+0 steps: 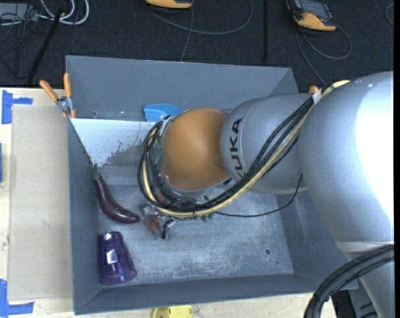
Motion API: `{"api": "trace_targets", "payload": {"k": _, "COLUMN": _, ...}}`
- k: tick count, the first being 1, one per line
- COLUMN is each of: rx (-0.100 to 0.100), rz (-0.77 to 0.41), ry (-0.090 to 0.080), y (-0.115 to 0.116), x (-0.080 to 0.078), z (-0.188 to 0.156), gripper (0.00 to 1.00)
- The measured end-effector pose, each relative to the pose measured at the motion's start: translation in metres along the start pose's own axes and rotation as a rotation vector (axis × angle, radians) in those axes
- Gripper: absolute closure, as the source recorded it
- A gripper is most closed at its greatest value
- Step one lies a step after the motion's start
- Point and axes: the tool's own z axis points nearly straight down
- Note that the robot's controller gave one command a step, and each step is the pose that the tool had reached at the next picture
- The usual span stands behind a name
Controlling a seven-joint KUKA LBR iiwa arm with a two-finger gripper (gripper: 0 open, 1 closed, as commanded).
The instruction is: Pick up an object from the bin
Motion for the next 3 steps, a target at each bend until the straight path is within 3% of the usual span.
{"api": "trace_targets", "payload": {"k": 3, "rx": 0.001, "rz": 0.017, "ry": 0.002, "y": 0.000, "x": 0.000, "z": -0.046, "gripper": 1.00}}
